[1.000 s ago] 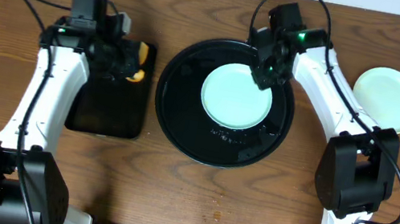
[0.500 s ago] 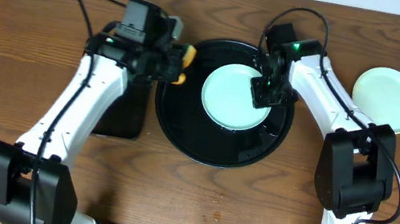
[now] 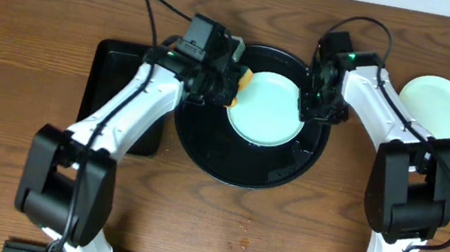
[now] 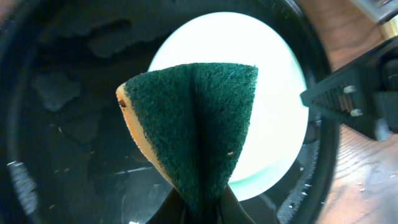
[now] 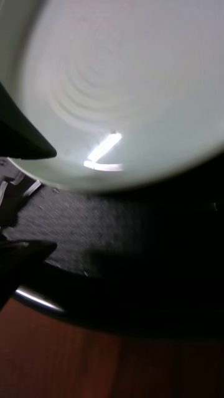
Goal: Clean dirty plates on tray and stack at the side
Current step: 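Scrub the green plate with sponge in left gripper while right holds rim, then move left gripper with sponge back over the small black tray, then lift the green plate off the round tray with right gripper, then carry plate right and set it onto the stacked plates, release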
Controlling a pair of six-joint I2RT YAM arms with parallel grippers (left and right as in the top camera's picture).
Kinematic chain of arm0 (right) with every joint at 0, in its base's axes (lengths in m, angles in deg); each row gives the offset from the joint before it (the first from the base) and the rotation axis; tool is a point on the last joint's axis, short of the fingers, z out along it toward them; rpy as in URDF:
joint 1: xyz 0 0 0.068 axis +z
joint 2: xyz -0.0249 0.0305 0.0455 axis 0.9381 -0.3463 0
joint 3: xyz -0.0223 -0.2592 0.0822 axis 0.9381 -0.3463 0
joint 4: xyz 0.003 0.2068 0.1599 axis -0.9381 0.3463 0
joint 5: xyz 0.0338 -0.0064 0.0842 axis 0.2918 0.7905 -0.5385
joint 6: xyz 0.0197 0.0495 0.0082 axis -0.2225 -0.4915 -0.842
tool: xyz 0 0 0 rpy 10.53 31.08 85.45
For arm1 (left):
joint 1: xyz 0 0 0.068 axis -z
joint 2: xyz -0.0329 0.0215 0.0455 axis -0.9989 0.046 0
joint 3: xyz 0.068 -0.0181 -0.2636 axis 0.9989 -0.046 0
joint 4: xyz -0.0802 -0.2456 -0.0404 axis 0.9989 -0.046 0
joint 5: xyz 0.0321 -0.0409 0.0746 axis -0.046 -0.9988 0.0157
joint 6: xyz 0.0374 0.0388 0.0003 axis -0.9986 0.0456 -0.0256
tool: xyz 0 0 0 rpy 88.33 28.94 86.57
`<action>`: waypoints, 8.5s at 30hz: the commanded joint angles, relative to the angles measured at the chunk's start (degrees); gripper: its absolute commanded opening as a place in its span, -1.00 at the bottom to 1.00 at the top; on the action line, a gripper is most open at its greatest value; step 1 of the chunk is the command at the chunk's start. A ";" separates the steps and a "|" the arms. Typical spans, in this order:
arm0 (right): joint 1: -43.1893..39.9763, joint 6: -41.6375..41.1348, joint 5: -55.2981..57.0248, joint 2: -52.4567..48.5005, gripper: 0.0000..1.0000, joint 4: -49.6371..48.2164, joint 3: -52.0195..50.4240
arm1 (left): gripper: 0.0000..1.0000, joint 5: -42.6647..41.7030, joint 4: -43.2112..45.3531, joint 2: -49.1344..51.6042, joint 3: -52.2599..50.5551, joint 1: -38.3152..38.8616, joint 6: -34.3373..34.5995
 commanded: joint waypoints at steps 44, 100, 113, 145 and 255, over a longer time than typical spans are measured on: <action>-1.31 -1.95 -7.37 0.52 -0.98 -12.02 -9.94 | -0.85 16.59 10.47 14.75 -0.17 5.27 -7.58; -1.33 -3.23 -7.37 0.50 -0.98 -15.08 -12.11 | -0.85 6.23 6.82 15.69 2.21 4.50 -2.19; -1.33 -3.21 -7.34 0.50 -0.98 -15.06 -12.11 | -0.85 21.55 6.95 16.94 1.73 4.50 -2.14; -1.33 -3.19 -7.37 0.68 -0.98 -15.69 -11.67 | -0.85 38.27 6.51 -9.64 1.84 2.58 6.62; -45.03 5.51 -7.37 17.59 -0.90 -19.65 -5.99 | 0.69 10.47 -12.90 -2.86 -0.68 -28.04 -2.32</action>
